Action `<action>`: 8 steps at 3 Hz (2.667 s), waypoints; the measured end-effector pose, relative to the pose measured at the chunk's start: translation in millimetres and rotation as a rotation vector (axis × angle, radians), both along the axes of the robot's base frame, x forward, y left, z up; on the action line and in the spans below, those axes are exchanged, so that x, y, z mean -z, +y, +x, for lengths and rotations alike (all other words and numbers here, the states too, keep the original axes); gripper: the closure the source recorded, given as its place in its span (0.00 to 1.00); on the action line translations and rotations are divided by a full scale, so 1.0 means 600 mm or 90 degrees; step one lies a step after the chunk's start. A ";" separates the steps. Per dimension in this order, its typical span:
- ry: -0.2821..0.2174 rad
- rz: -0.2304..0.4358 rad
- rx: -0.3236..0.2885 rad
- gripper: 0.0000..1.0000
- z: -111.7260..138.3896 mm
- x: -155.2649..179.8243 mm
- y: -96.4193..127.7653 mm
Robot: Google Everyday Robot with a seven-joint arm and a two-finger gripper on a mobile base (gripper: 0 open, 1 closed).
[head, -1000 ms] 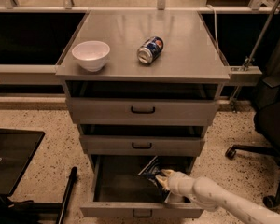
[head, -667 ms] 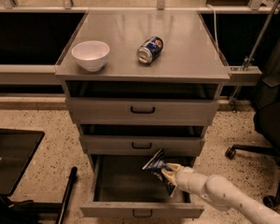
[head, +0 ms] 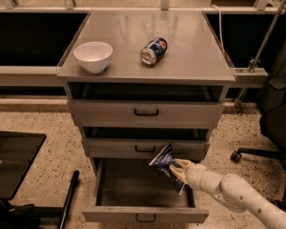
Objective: Pick blue chip bag from bottom drawer and place on counter
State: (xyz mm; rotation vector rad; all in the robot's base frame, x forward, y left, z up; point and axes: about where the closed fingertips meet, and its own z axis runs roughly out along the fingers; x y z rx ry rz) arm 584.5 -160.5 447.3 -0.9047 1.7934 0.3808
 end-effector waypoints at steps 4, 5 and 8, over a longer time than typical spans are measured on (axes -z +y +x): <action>-0.329 -0.092 0.037 1.00 -0.159 -0.414 0.016; -0.373 -0.079 0.043 1.00 -0.163 -0.488 0.025; -0.594 -0.097 0.065 1.00 -0.041 -0.718 0.053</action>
Offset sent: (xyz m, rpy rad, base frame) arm -0.0899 -0.0006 0.1836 -0.0539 -0.3894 -0.0239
